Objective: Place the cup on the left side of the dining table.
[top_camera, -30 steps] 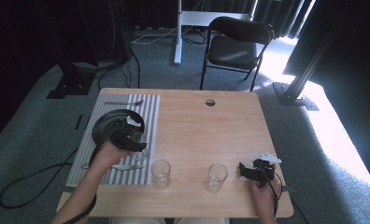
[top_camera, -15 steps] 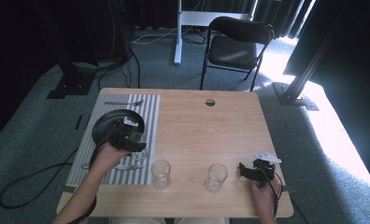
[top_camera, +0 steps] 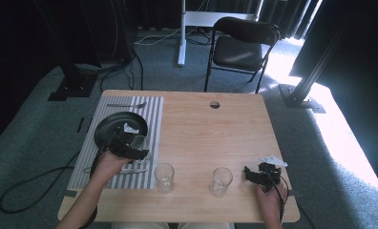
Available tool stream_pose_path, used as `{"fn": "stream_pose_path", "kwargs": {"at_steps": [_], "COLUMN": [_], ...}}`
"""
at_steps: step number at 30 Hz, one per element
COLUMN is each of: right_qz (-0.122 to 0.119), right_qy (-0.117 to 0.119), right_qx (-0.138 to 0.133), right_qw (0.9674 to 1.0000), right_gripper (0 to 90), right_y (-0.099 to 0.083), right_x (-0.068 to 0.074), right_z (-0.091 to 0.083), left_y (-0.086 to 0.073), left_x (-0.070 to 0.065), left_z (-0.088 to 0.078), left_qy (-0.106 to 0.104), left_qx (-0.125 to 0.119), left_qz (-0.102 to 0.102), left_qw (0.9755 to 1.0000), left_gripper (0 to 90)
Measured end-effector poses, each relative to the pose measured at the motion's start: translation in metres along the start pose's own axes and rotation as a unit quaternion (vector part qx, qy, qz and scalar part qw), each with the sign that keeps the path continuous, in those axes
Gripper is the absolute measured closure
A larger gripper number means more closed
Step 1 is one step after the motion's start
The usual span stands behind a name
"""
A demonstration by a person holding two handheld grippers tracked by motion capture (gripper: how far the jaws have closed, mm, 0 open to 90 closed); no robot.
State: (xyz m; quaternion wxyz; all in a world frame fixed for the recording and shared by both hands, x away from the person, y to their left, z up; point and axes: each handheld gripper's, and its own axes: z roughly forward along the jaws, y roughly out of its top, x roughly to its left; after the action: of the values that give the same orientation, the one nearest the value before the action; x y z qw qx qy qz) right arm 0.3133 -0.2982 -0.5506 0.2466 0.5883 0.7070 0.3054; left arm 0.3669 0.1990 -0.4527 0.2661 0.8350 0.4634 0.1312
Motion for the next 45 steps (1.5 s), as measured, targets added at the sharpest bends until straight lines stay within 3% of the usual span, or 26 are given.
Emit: {"fn": "stream_pose_path", "kwargs": {"at_steps": [5,7,9,12,14,16,19,22,25,32,33,36,45], "right_qz": [0.000,0.000,0.000,0.000,0.000,0.000,0.000,0.000,0.000,0.000,0.000,0.000,0.001], "right_qy": [0.000,0.000,0.000,0.000,0.000,0.000,0.000,0.000,0.000,0.000,0.000,0.000,0.000], "right_qx": [0.000,0.000,0.000,0.000,0.000,0.000,0.000,0.000,0.000,0.000,0.000,0.000,0.001], "right_qw": [1.0000,1.0000,1.0000,1.0000,1.0000,1.0000,1.0000,1.0000,1.0000,1.0000,1.0000,1.0000,1.0000], "right_gripper": [12.5,12.5,12.5,12.5,12.5,12.5,12.5,12.5,12.5,12.5,12.5,12.5,12.5], "right_y": [0.000,0.000,0.000,0.000,0.000,0.000,0.000,0.000,0.000,0.000,0.000,0.000,0.000], "right_x": [0.000,0.000,0.000,0.000,0.000,0.000,0.000,0.000,0.000,0.000,0.000,0.000,0.000], "right_z": [0.000,0.000,0.000,0.000,0.000,0.000,0.000,0.000,0.000,0.000,0.000,0.000,0.000], "left_y": [-0.012,-0.016,-0.020,-0.026,-0.029,-0.034,-0.042,-0.047,-0.057,-0.071,-0.076,-0.081,-0.101], "left_x": [-0.002,-0.002,-0.002,-0.003,-0.003,-0.003,-0.004,-0.004,-0.003,0.001,0.002,0.006,0.012], "left_z": [0.002,0.004,0.005,0.004,0.003,0.003,0.004,0.005,0.006,0.006,0.005,0.002,-0.001], "left_qy": [0.001,0.003,0.007,0.027,0.022,0.027,0.018,0.023,0.023,0.030,0.046,0.041,0.063], "left_qx": [0.003,0.008,0.008,-0.016,-0.025,-0.028,-0.026,-0.022,-0.022,-0.028,-0.026,-0.033,-0.037], "left_qz": [-0.001,-0.006,-0.006,-0.012,-0.022,-0.017,-0.025,-0.025,-0.044,-0.058,-0.051,-0.064,-0.080], "left_qw": [1.0000,0.9999,0.9999,0.9994,0.9992,0.9991,0.9992,0.9992,0.9985,0.9975,0.9973,0.9966,0.9942], "left_gripper": [8.8,0.1,0.2,0.2,0.2,0.2,0.2,0.2,0.2,0.2,0.2,0.2,0.2]}}
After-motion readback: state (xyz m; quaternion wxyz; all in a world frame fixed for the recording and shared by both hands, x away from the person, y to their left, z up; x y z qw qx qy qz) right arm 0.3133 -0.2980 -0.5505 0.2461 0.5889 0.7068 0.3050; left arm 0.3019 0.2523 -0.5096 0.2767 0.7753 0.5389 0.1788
